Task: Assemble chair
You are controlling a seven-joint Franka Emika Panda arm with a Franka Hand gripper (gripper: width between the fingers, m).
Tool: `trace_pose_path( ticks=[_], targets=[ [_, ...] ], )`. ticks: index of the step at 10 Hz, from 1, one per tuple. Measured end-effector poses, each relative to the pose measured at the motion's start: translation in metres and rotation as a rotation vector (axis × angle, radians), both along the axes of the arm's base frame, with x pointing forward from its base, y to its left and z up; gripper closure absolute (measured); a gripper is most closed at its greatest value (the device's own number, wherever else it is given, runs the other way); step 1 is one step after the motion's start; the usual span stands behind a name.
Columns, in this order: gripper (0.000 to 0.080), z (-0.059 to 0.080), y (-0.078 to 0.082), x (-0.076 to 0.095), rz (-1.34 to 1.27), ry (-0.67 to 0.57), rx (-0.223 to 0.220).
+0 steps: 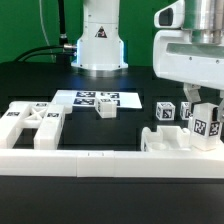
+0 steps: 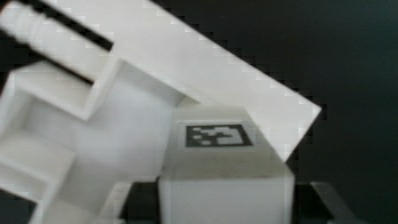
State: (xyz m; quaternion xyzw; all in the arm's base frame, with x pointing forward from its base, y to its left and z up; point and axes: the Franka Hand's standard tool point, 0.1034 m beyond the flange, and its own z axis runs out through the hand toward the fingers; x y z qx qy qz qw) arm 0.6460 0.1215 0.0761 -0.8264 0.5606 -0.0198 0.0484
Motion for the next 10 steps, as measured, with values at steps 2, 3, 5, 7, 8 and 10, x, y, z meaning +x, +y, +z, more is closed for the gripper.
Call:
trace_pose_path(
  ticks=[2,3,5,7,8,10],
  targets=[
    [0.0512,-0.0006,-0.0005,0.0009,-0.226,0.007,0.038],
    [0.0512,-0.0004,-0.0004,0.0012,-0.231,0.007,0.042],
    [0.0357,-0.0012,-0.0007,0.0007,-0.177,0.006,0.036],
    [0.0198,-0.0016,-0.0014,0.0003,-0.102,0.004,0.029],
    [0.0164,-0.0017,-0.0015,0.0003,-0.036,0.000,0.023],
    [0.0154,-0.0013,-0.0025,0.0009,0.196,-0.017,0.001]
  ],
)
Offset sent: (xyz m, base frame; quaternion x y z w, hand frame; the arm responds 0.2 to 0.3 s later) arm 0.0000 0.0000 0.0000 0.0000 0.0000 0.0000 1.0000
